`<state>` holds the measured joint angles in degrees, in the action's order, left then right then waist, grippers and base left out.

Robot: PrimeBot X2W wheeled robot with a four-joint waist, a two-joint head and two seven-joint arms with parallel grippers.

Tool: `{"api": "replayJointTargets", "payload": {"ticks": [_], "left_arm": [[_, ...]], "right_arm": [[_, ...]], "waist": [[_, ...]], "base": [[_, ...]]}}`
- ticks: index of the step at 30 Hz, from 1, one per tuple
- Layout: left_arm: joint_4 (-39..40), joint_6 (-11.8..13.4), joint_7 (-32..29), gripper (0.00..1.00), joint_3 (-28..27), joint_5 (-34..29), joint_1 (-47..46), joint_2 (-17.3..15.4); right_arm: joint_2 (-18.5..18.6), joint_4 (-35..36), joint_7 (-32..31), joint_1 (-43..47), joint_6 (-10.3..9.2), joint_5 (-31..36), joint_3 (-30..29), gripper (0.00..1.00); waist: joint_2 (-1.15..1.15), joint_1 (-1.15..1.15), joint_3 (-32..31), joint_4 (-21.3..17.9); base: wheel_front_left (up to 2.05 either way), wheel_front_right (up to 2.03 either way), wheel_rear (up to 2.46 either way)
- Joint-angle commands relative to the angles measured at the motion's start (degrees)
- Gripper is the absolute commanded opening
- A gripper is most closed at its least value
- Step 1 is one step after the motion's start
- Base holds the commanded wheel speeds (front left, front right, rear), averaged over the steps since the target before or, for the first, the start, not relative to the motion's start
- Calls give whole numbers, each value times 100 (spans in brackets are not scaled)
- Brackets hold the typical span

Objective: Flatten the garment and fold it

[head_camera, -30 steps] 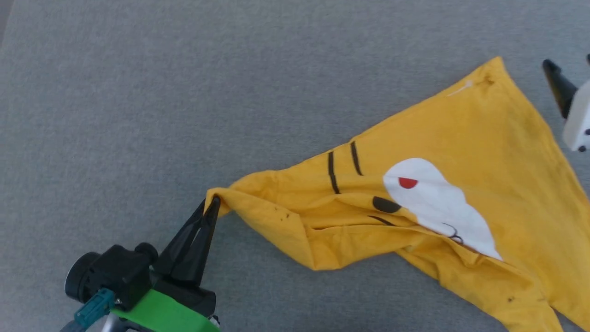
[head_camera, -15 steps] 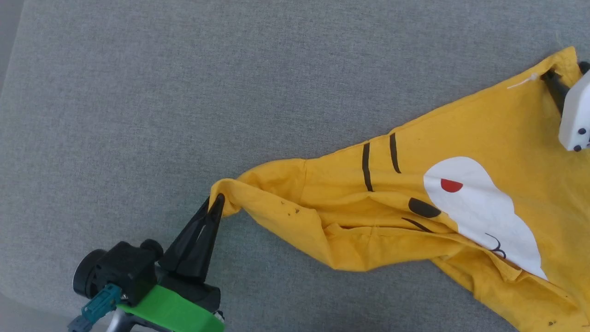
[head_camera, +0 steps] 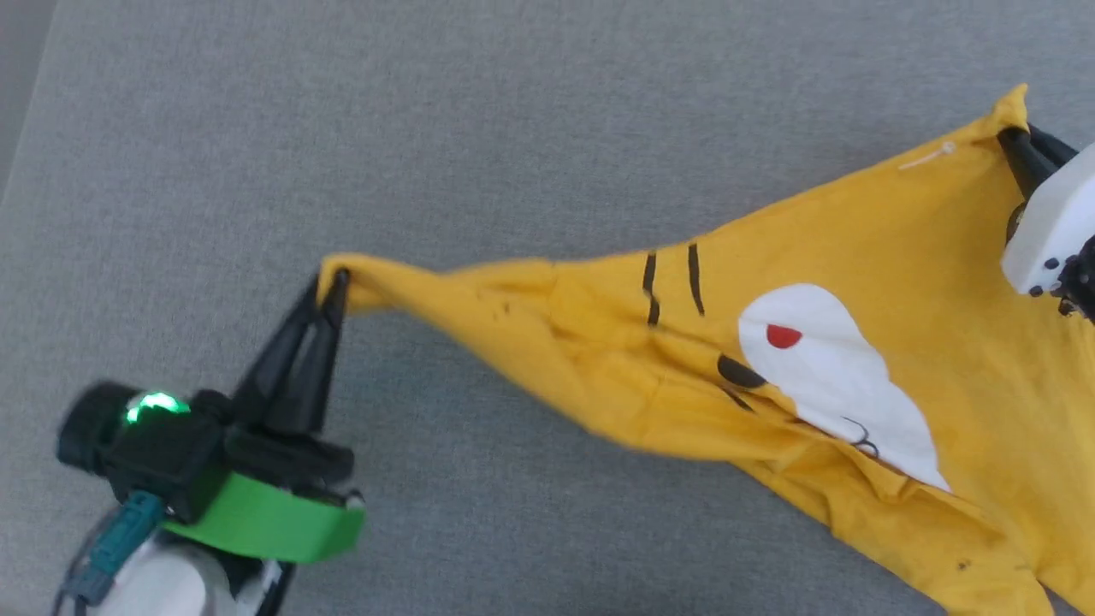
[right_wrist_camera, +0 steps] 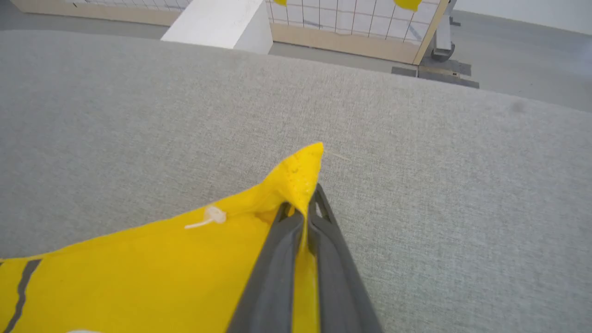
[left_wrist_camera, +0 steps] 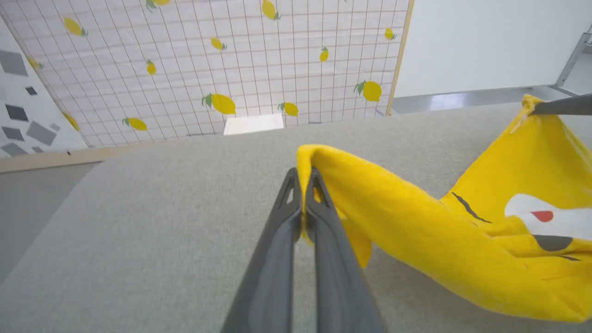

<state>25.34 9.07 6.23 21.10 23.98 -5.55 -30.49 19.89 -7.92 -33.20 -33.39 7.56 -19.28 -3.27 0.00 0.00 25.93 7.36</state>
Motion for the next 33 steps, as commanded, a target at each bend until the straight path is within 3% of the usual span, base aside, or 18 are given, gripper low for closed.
{"api": "replayJointTargets", "payload": {"ticks": [1,6,13,23,33], "left_arm": [[-100,-48,201,0,-77,-153,-260,-61],[-492,-208,647,0,-328,-180,-873,-14],[-868,-449,535,0,-502,-8,-1627,-125],[-429,-674,-343,0,-735,668,-2667,-283],[-632,-866,-1485,0,-520,1224,-3832,-270]], "right_arm": [[-93,106,214,102,-8,-85,-96,0],[-314,603,732,367,-8,-264,-328,0],[-549,1312,1028,581,-8,-400,-479,0],[-682,2019,805,275,-8,-694,-167,0],[-558,1939,110,-506,-8,-1005,212,0]], "waist": [[0,0,-537,-369],[0,0,-1142,-670],[0,0,-1734,-996],[0,0,-2374,-1350],[0,0,-2478,-1562]], "base": [[0,0,0],[0,0,0],[0,0,0],[0,0,0],[0,0,0]]}}
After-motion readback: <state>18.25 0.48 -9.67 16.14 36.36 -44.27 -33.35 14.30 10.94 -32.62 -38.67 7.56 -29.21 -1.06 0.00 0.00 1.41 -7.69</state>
